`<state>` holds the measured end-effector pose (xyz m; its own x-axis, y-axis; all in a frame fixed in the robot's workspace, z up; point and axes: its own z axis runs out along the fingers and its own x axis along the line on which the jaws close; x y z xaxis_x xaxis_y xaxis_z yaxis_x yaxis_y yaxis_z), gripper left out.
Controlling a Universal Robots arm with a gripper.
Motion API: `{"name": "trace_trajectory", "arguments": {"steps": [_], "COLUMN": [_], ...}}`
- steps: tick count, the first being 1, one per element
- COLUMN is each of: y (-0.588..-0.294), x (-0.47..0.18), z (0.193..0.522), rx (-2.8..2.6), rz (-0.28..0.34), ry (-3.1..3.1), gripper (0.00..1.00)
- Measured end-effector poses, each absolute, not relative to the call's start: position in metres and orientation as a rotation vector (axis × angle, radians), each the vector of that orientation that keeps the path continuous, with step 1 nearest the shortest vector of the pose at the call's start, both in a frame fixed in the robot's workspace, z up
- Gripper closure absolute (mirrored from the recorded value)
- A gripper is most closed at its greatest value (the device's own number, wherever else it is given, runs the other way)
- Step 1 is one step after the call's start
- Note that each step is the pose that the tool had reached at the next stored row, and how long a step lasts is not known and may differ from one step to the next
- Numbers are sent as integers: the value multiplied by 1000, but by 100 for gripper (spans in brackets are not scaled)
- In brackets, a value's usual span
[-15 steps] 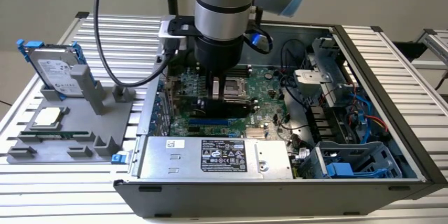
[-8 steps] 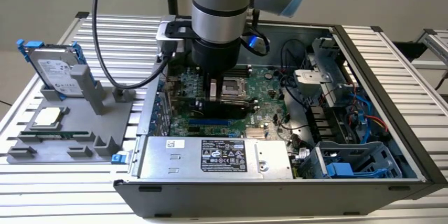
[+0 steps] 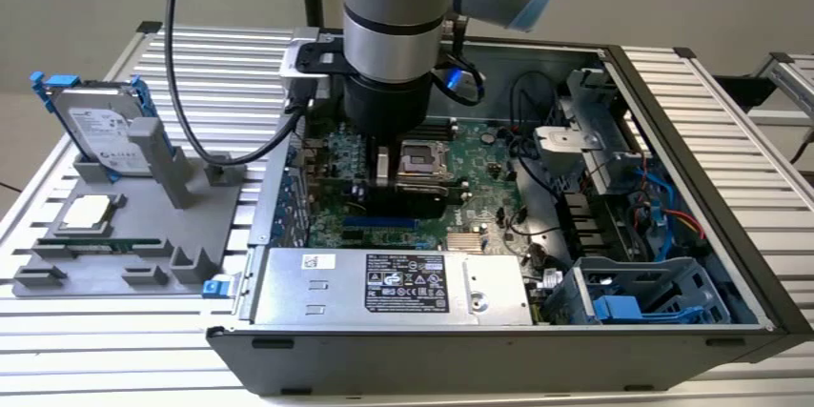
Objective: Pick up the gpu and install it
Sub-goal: 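Insert the gpu into the slot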
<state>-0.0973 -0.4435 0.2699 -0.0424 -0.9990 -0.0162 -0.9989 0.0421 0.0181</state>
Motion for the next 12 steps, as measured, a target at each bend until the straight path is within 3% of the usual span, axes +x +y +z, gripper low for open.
{"name": "trace_trajectory", "arguments": {"steps": [12], "y": [-444], "x": [-99], "z": [268], "rx": [2174], "rz": [-41], "ry": [-2268], "gripper": [100]}}
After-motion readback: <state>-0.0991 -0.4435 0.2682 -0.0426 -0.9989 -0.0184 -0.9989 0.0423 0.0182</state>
